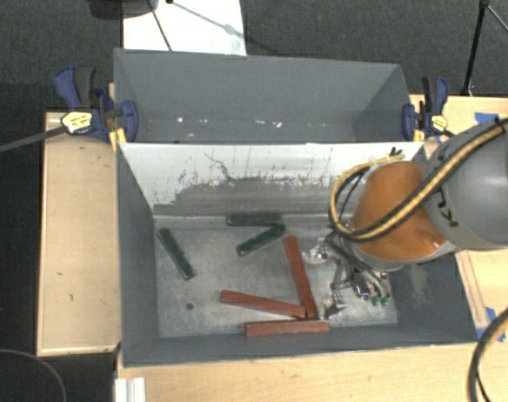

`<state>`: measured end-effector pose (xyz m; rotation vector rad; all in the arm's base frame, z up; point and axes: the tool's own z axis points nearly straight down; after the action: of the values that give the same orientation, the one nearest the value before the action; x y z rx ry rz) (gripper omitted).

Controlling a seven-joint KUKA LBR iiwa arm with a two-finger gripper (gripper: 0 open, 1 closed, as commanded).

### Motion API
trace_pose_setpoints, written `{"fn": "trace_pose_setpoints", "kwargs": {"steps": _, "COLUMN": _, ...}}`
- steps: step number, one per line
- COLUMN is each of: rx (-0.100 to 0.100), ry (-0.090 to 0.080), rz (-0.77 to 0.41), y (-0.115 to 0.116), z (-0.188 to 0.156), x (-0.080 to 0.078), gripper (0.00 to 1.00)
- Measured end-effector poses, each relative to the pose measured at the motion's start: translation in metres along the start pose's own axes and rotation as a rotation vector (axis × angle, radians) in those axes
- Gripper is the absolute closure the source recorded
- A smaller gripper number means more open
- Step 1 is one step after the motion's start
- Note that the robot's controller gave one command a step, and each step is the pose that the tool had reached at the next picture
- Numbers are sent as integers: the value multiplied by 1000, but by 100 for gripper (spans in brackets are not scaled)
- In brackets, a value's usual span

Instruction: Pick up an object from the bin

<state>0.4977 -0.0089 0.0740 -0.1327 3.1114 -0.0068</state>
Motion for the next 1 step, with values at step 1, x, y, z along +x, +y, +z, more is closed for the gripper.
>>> {"fn": "trace_pose_setpoints", "kwargs": {"steps": 1, "rx": -5, "ry": 10, "rz": 15, "y": 29, "z": 1, "x": -68, "gripper": 100}}
